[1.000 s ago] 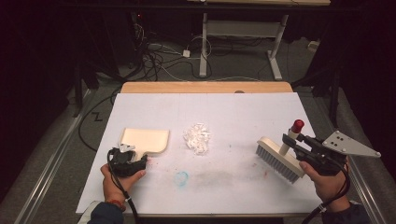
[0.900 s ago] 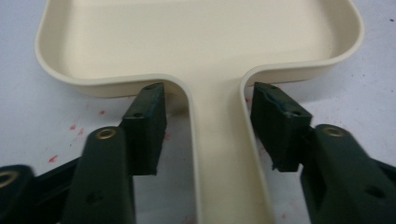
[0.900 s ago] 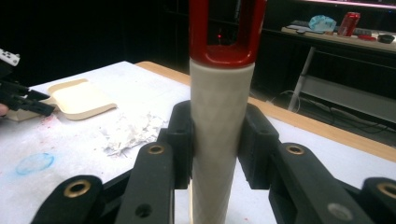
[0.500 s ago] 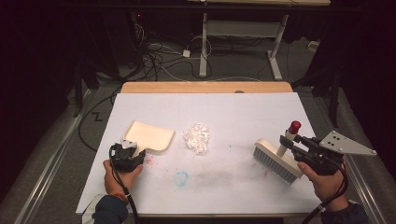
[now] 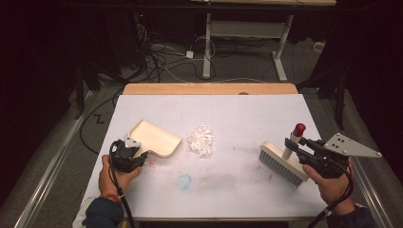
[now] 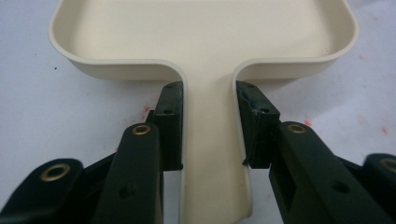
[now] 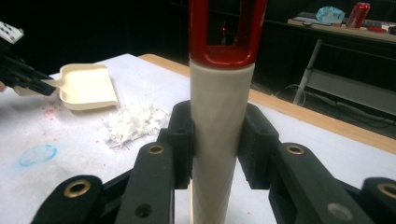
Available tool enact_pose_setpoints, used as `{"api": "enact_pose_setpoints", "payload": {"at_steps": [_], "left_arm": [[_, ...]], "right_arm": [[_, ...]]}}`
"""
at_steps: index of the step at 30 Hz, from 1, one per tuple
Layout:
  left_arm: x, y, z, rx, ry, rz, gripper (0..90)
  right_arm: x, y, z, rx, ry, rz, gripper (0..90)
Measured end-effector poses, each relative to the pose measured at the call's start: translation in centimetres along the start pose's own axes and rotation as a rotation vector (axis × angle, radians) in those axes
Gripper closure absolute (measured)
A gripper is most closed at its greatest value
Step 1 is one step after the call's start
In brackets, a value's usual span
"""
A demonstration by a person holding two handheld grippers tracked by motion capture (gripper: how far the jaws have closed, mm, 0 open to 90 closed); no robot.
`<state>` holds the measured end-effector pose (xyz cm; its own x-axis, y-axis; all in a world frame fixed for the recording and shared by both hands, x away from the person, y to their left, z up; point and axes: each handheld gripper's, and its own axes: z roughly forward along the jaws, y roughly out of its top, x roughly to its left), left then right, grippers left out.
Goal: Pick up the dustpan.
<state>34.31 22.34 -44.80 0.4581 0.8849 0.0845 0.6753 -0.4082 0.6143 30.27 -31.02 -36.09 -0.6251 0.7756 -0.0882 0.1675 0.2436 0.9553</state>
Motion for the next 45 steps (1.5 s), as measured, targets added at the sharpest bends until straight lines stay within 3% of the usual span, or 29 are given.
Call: {"api": "enact_pose_setpoints", "payload": {"at_steps": [3,6,12,16,20,26,38,45], "left_arm": [[-0.4,-0.2,-0.9,0.042,-0.009,0.053,63.9],[-1.0,-1.0,-1.7,0.071,-0.056,0.084,63.9],[-1.9,-1.6,-2.4,0.069,-0.084,0.125,63.8],[-2.9,-2.2,-2.8,0.078,-0.134,0.158,63.8],[-3.4,-2.6,-3.2,0.077,-0.147,0.177,63.7],[-3.6,-2.6,-3.1,0.082,-0.149,0.187,63.7],[-3.9,-3.3,-2.6,0.097,-0.164,0.169,63.6],[-3.9,-3.4,-2.3,0.110,-0.164,0.165,63.6]], "right_arm": [[0.0,0.0,-0.1,-0.003,0.002,-0.004,69.8],[-0.1,0.0,-0.1,0.001,0.000,0.000,69.8],[-0.1,0.0,-0.1,0.003,0.005,-0.004,69.8],[-0.1,0.0,0.0,0.005,0.011,-0.005,69.8],[-0.2,0.0,0.1,-0.004,0.013,-0.004,69.8],[-0.1,0.0,0.4,0.002,0.021,-0.005,69.8],[0.1,0.1,1.2,-0.026,0.059,-0.010,69.9],[0.3,0.1,1.9,-0.014,0.070,-0.007,69.8]]}}
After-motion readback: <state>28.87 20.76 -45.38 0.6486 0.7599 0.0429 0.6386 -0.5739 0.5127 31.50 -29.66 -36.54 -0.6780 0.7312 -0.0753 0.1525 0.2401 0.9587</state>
